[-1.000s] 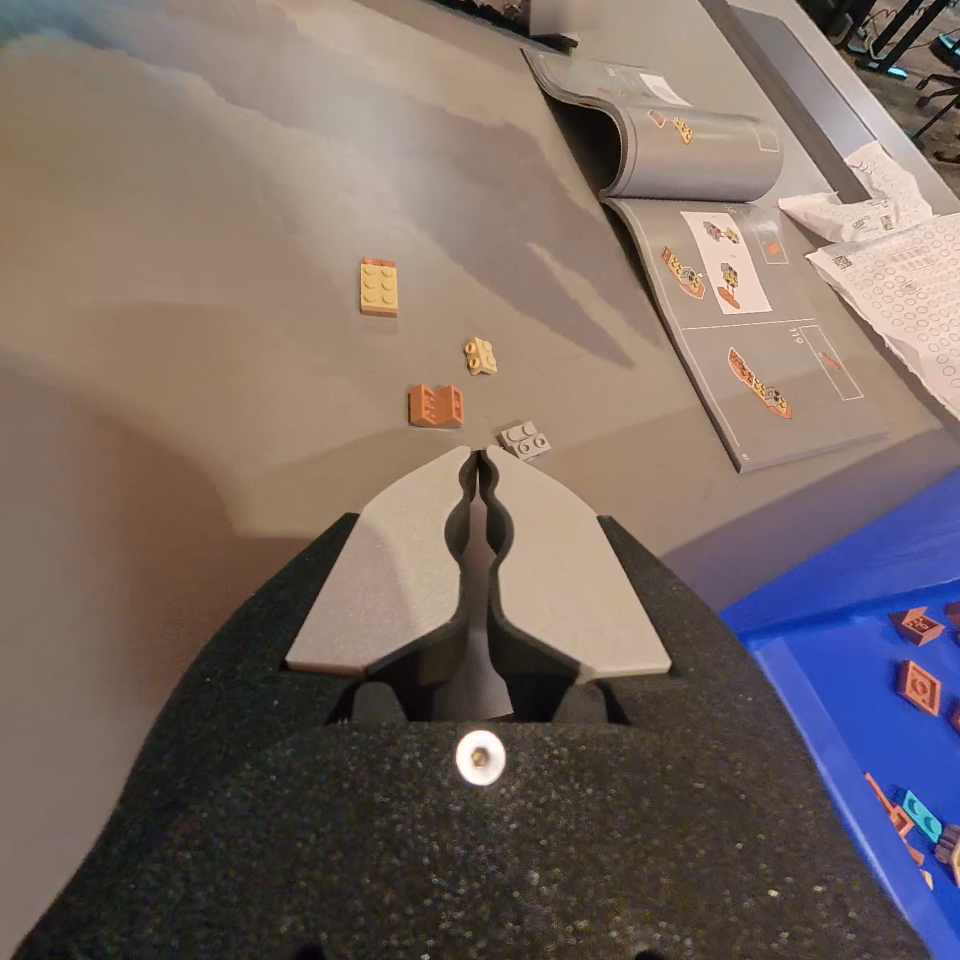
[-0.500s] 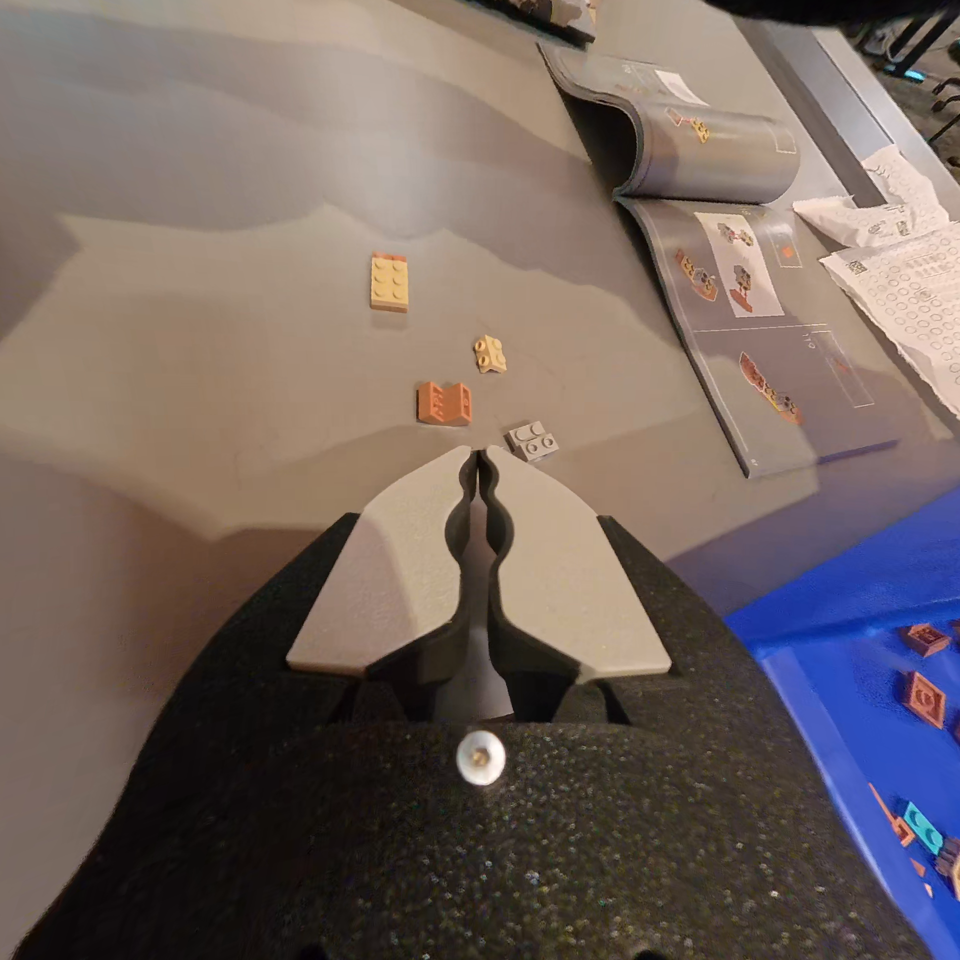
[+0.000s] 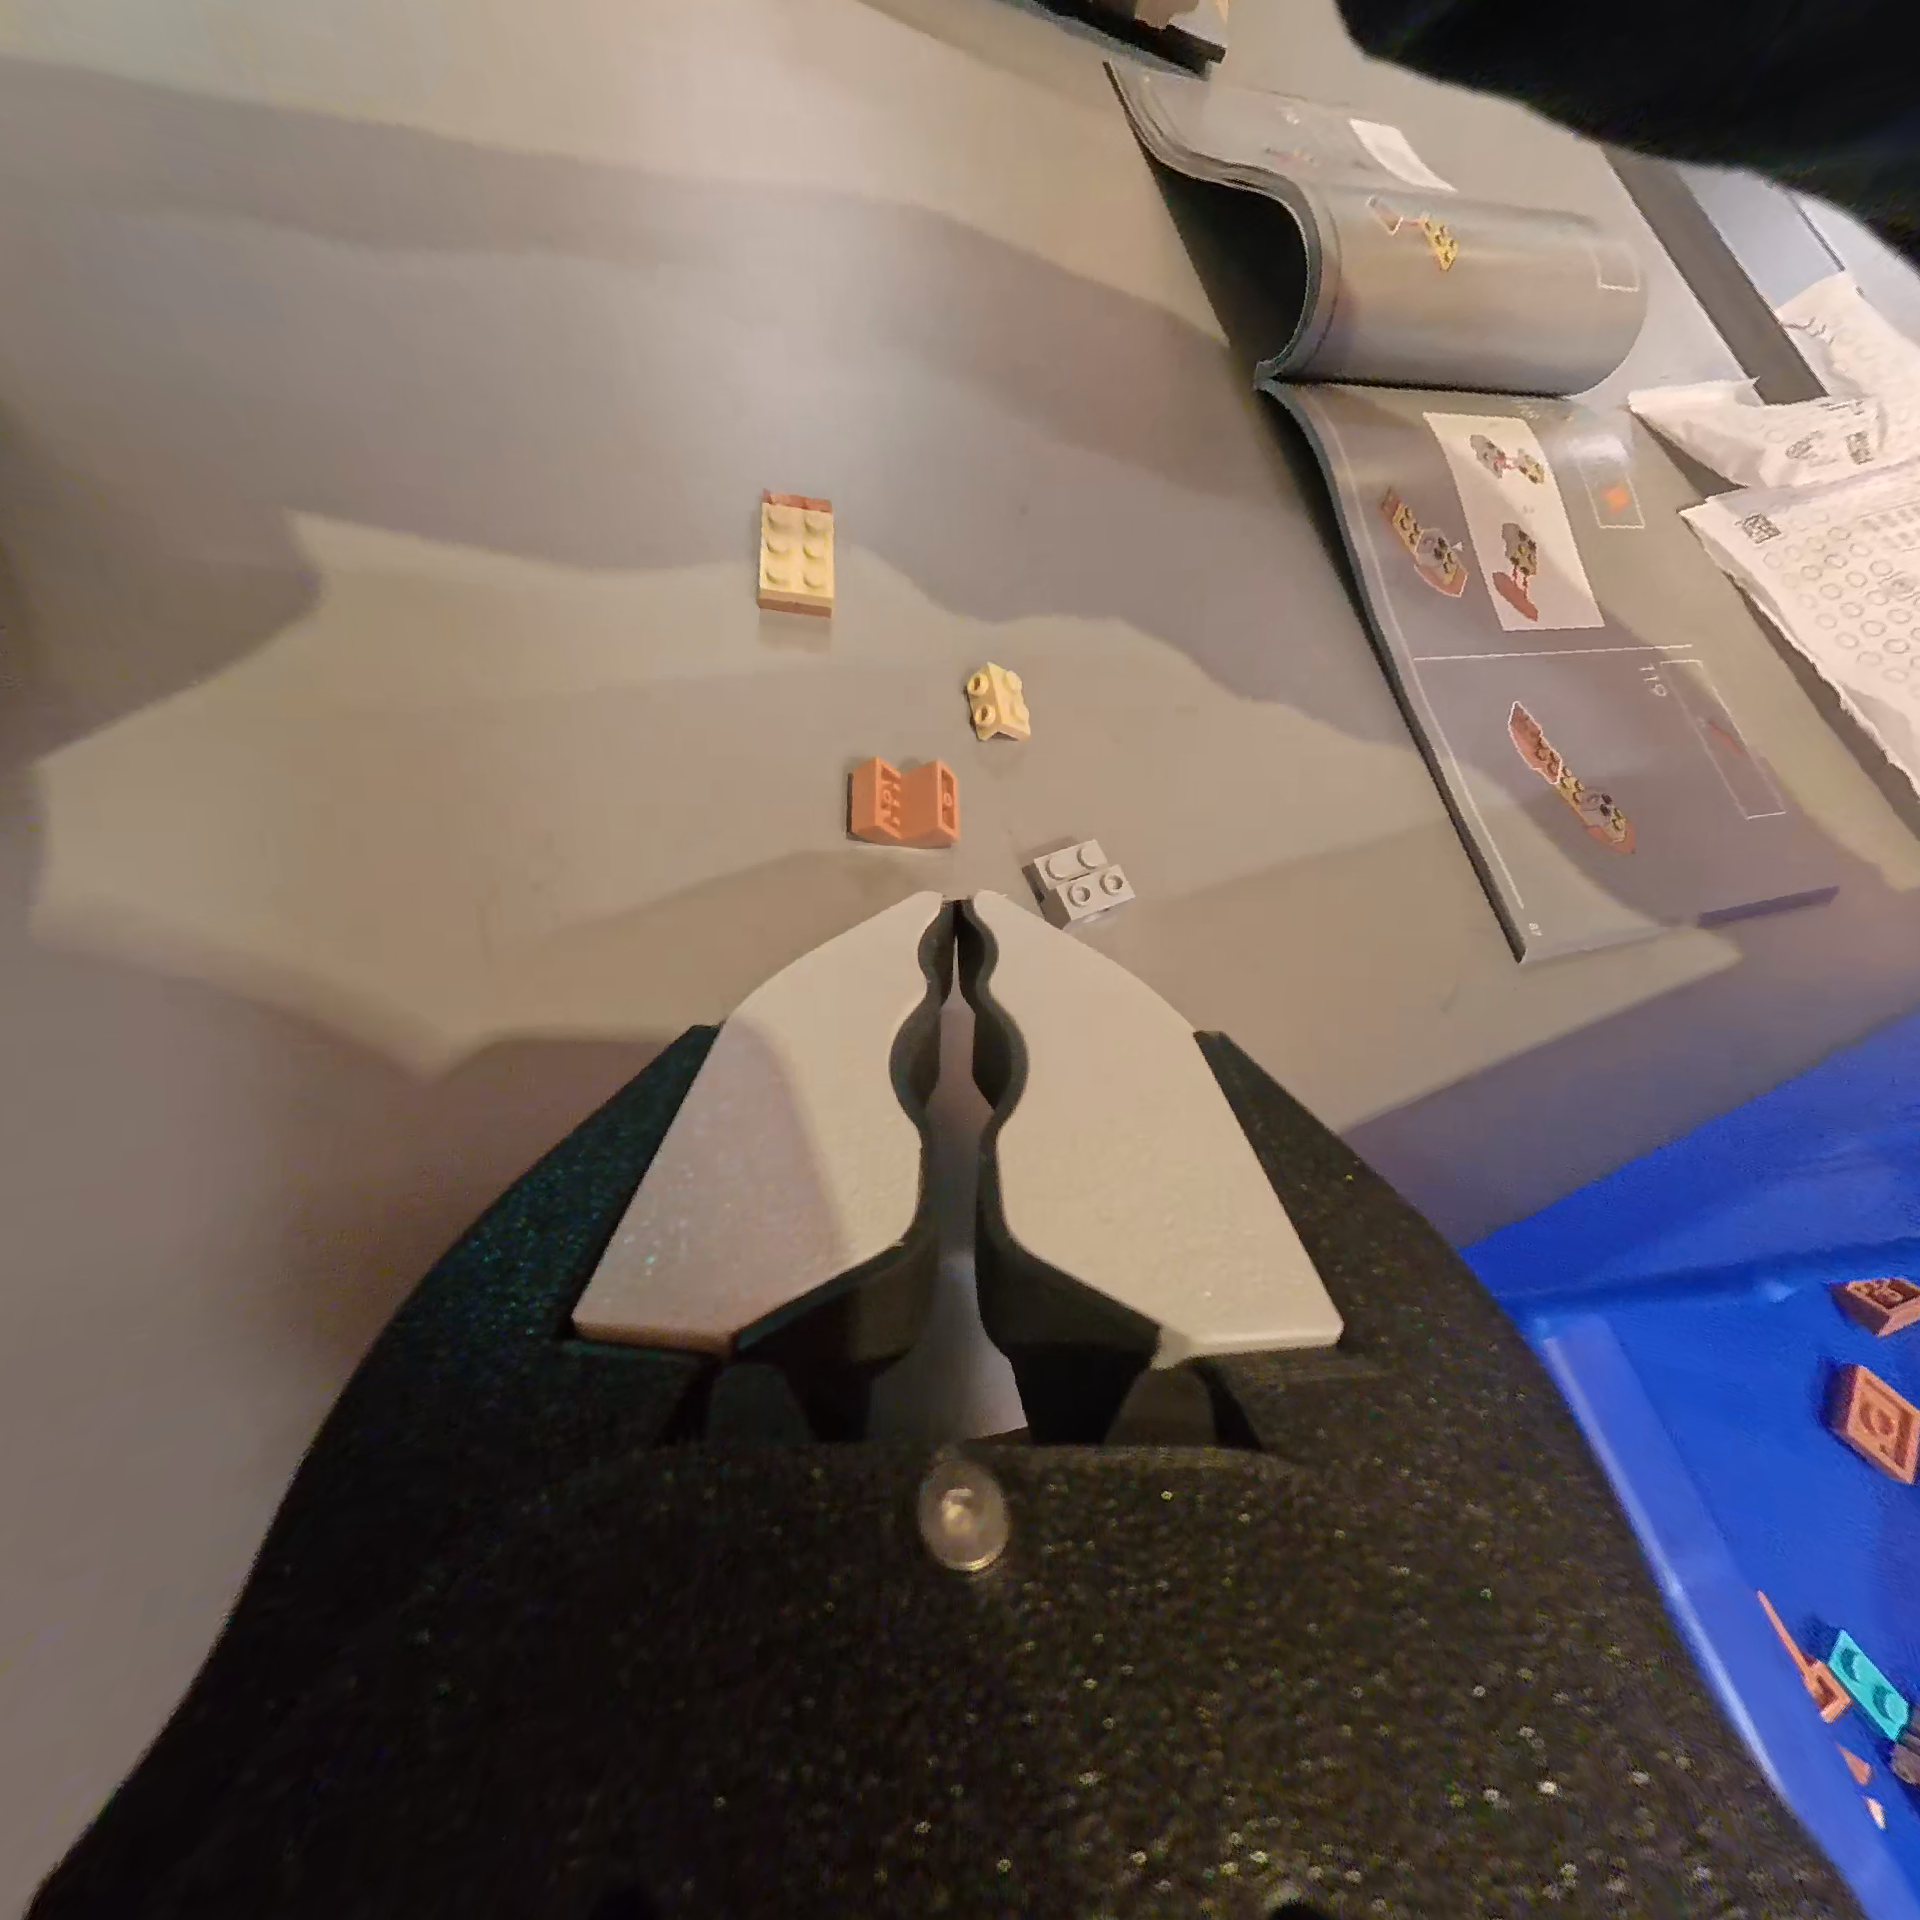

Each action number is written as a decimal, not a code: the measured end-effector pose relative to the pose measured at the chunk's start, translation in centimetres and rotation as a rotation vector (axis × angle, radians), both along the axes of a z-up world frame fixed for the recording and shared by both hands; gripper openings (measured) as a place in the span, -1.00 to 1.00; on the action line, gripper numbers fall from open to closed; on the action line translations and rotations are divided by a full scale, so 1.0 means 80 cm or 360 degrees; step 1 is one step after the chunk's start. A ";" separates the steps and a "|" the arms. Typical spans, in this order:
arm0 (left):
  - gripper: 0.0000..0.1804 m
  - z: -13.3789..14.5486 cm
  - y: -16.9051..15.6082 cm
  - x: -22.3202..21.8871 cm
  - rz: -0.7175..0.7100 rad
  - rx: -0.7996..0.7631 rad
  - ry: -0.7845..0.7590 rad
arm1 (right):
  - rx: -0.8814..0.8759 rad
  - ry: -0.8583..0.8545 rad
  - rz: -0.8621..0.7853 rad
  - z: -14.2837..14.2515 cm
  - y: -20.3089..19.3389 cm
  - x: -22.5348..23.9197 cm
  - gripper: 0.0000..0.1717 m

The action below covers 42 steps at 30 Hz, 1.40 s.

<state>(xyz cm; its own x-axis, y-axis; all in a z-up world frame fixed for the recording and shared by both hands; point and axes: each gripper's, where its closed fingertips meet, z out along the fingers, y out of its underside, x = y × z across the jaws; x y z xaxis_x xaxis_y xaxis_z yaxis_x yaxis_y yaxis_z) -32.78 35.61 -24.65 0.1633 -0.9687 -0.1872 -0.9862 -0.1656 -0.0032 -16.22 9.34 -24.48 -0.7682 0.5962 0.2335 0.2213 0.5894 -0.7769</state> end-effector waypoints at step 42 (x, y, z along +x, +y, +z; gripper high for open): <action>-0.85 0.036 -0.078 -0.009 0.0520 -0.0132 -0.0276 | 0.0019 0.0002 0.0016 -0.001 0.000 0.003 -1.00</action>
<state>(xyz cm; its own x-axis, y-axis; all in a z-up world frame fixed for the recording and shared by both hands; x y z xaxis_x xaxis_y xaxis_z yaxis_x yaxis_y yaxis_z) -33.49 29.36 -21.78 0.4886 -0.8709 -0.0524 -0.8672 -0.4782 -0.1388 -15.96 9.35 -24.54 -0.7739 0.5855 0.2415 0.2140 0.6007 -0.7703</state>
